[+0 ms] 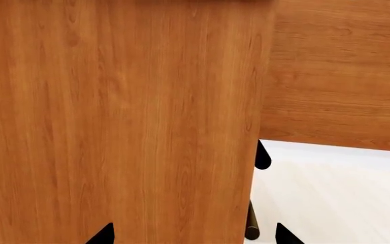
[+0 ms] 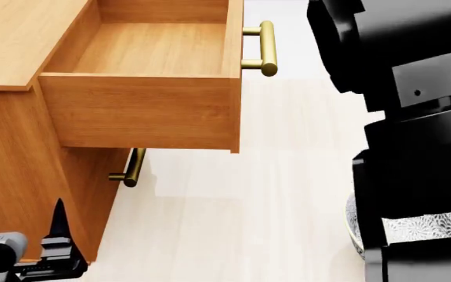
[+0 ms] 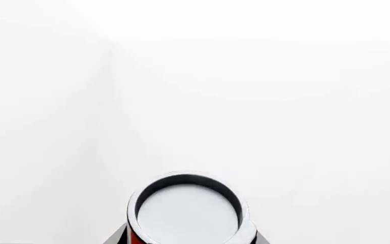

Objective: Put the ketchup in the top drawer of the cabinet.

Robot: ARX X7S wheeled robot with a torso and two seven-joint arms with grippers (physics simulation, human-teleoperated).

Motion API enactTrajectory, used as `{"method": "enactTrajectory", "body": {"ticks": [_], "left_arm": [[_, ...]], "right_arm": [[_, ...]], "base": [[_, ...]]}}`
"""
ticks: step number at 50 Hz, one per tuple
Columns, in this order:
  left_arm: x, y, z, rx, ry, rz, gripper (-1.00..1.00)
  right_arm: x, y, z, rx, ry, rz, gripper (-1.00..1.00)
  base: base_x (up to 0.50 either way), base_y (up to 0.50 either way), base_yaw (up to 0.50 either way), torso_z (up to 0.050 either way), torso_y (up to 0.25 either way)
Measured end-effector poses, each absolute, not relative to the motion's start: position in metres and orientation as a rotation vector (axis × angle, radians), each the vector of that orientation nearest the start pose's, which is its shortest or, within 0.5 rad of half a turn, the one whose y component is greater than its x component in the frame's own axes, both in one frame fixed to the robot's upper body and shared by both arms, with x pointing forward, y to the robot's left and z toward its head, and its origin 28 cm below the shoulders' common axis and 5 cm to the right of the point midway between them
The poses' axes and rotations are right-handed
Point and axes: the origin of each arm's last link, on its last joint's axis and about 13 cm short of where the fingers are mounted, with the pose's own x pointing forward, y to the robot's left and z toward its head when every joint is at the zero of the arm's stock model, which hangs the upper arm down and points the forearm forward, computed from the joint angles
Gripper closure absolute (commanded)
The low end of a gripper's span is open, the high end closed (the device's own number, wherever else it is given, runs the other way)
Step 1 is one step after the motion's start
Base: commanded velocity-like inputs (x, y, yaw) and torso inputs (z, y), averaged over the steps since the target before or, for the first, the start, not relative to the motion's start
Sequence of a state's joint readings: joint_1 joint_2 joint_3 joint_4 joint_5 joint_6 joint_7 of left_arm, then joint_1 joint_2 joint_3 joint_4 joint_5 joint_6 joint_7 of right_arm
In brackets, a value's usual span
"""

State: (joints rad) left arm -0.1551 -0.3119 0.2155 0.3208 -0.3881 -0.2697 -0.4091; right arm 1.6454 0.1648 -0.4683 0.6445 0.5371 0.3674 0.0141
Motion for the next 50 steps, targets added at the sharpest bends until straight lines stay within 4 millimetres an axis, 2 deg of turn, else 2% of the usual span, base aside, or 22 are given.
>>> {"method": "enactTrajectory", "body": {"ticks": [9, 21, 27, 50], "left_arm": [[0.233, 0.215, 0.091, -0.065, -0.101, 0.082, -1.0], [0.233, 0.215, 0.09, -0.066, -0.099, 0.084, -1.0], [0.233, 0.215, 0.091, -0.067, -0.099, 0.086, -1.0], [0.233, 0.216, 0.091, -0.069, -0.094, 0.086, -1.0]], "right_arm": [[0.409, -0.06, 0.411, -0.083, -0.511, 0.355, 1.0], [0.417, -0.034, 0.395, -0.133, -0.486, 0.449, 1.0], [0.419, -0.031, 0.387, -0.137, -0.435, 0.466, 1.0], [0.417, -0.033, 0.367, -0.137, -0.057, 0.531, 1.0]], "base": [[0.0, 0.0, 0.0, 0.0, 0.0], [0.0, 0.0, 0.0, 0.0, 0.0], [0.0, 0.0, 0.0, 0.0, 0.0], [0.0, 0.0, 0.0, 0.0, 0.0]]}}
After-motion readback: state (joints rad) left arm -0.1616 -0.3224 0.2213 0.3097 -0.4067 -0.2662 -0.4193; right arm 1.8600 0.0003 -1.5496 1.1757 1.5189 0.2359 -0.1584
